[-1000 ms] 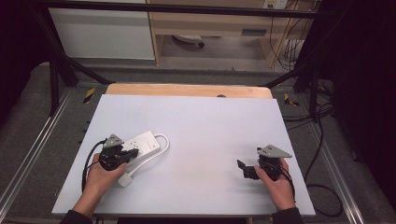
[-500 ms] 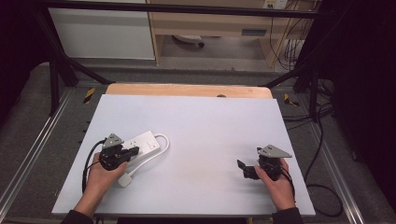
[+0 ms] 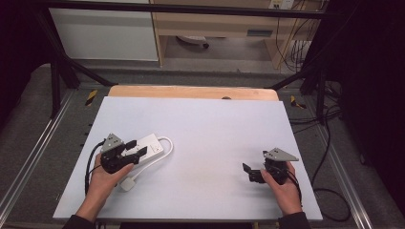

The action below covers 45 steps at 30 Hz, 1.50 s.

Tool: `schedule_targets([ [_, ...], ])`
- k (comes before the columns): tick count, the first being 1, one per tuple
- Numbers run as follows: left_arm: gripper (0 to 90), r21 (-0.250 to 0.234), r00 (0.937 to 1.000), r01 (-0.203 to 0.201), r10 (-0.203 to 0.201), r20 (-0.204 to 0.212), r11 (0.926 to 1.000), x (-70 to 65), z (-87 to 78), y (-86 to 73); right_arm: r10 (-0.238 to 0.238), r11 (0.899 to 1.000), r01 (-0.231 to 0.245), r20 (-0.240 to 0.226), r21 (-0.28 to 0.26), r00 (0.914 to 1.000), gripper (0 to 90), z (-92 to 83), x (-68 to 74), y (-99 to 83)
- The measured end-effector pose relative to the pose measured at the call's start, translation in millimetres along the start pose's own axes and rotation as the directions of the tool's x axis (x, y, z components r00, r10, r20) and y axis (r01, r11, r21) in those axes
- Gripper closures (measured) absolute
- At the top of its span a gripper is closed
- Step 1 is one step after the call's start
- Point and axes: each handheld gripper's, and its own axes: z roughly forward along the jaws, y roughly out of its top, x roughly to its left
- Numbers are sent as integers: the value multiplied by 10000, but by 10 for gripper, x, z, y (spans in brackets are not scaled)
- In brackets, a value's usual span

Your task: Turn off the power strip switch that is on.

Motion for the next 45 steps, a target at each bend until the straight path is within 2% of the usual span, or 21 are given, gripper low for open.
schedule_targets([
  [3,325,-85,10000,-3,3,13,10000,-25,7,9,18,10000,-18,20,-5,10000,43,3,1,0],
  [7,183,-467,10000,18,-16,53,9989,-44,-5,28,19,10000,-19,37,13,10000,41,8,6,1],
  [11,106,-793,9996,273,-269,55,9965,-35,-28,45,73,10000,-74,82,39,9999,41,6,3,-1],
  [19,87,-968,9979,557,-586,-274,9938,-11,-49,58,80,10000,-80,81,0,9999,34,7,0,6],
  [23,86,-1216,9973,666,-698,-219,9903,-9,-96,83,94,10000,-94,27,27,10000,33,13,-4,1],
  [32,83,-1328,9978,662,-669,-12,9889,-40,-182,135,157,9998,-157,-56,-98,9999,29,0,1,8],
  [38,72,-1487,9971,749,-763,-40,9860,-61,-311,216,113,9999,-113,-70,20,9999,26,6,-5,-7],
  [42,71,-1610,9960,899,-889,132,9829,-55,-395,258,92,10000,-92,0,-28,10000,27,-2,-3,-5],
  [45,72,-1665,9964,839,-804,275,9825,-73,-461,296,78,10000,-78,21,-26,10000,29,8,-5,3],
])
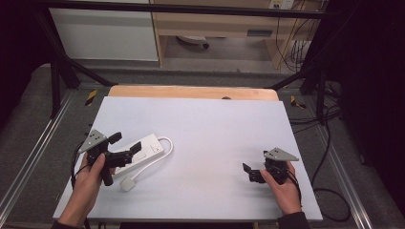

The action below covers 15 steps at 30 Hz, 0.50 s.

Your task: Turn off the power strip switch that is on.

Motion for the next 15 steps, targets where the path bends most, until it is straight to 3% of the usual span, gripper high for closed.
schedule_targets([
  [7,67,-272,9992,-197,206,343,9994,-76,-145,129,-48,10000,48,44,-33,10000,30,-21,-8,-6],
  [15,67,-178,9989,-282,288,369,9994,-71,-238,172,57,9999,-59,-100,-126,9999,29,-18,-2,9],
])
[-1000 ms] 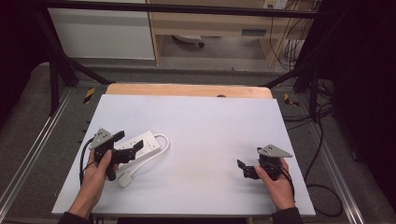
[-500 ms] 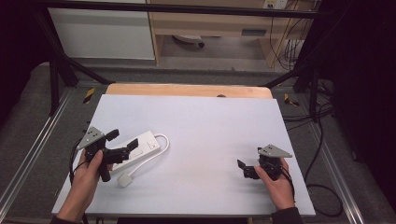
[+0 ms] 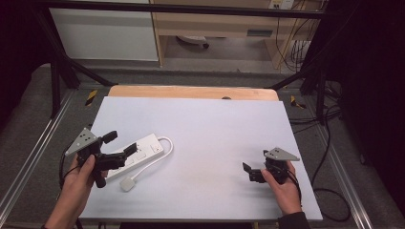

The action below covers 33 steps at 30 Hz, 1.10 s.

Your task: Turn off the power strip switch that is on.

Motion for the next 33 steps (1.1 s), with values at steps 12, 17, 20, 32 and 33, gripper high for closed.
schedule_targets([
  [12,69,16,9999,-115,115,104,9999,1,-182,76,81,9998,-79,121,-156,9999,29,-55,-54,0],
  [17,60,-3,9995,-224,224,235,9997,-27,-287,85,235,9989,-228,185,-401,9996,27,-121,-59,8],
  [20,50,-18,9992,-337,337,225,9994,-43,-367,71,189,9989,-183,138,-436,9997,26,-142,-46,10],
  [32,42,-376,9996,-279,278,-15,9989,50,-595,4,157,9984,-145,211,-541,9997,33,-236,-15,-21],
  [33,43,-379,9997,-246,244,-56,9990,56,-599,-3,155,9984,-144,198,-551,9997,33,-252,-17,-29],
])
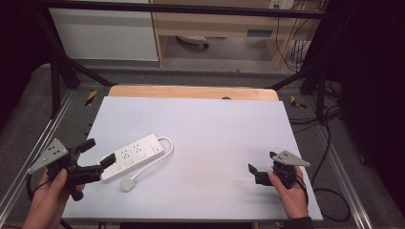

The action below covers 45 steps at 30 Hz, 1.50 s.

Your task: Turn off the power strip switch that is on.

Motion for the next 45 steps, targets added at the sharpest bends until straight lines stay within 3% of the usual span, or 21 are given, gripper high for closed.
schedule_targets([
  [18,46,58,9990,75,-72,-445,10000,161,-74,-230,79,9999,-80,140,72,9999,34,7,-53,-30],
  [26,47,242,9948,539,-516,-876,9983,262,-52,-399,162,9998,-164,164,101,9997,34,16,-63,-35],
  [30,48,510,9952,606,-564,-804,9969,266,2,-505,132,9998,-135,192,170,9997,34,29,-81,-41],
  [40,50,1596,9995,119,-73,-295,9871,188,154,-728,138,9994,-144,187,301,9997,33,58,-91,-52],
  [45,52,2028,9997,-144,185,-181,9791,112,231,-788,121,9962,-148,317,856,9994,27,151,-84,-81],
])
